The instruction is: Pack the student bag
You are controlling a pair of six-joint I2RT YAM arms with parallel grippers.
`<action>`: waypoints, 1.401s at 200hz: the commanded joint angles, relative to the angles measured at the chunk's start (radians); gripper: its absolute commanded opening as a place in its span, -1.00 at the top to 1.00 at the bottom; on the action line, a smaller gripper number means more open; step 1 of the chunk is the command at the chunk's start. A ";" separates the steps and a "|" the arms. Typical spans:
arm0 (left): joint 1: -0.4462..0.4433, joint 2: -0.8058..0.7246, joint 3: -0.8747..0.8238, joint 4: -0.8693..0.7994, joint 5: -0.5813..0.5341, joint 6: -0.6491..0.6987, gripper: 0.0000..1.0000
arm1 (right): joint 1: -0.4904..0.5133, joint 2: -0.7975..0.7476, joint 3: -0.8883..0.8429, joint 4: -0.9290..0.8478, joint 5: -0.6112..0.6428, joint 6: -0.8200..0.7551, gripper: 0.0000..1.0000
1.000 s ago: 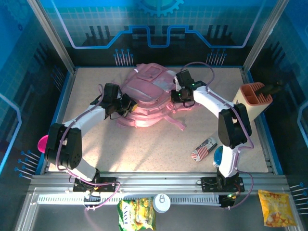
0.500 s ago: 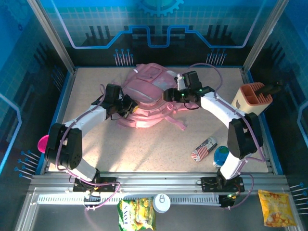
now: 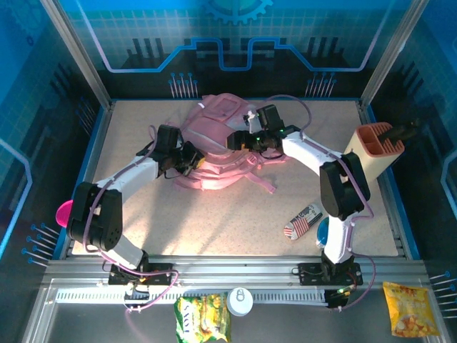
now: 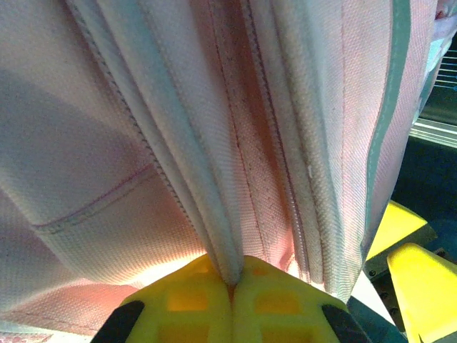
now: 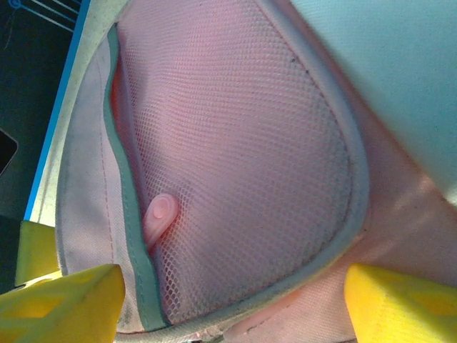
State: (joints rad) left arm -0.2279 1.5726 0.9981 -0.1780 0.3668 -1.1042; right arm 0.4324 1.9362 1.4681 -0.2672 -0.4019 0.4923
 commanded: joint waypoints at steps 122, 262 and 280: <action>-0.028 0.030 0.042 -0.023 0.052 0.032 0.90 | 0.074 -0.122 -0.144 -0.027 -0.108 -0.243 -0.24; -0.052 0.054 0.059 0.003 0.067 0.016 0.90 | 0.163 -0.112 -0.079 -0.114 0.153 -0.341 0.88; -0.066 0.068 0.072 0.012 0.069 0.012 0.89 | 0.186 -0.112 -0.086 -0.116 0.161 -0.359 0.93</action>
State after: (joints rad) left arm -0.2485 1.6142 1.0168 -0.1909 0.3664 -1.0973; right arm 0.5632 1.8423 1.3849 -0.3588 -0.2478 0.1787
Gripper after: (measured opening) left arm 0.053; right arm 0.067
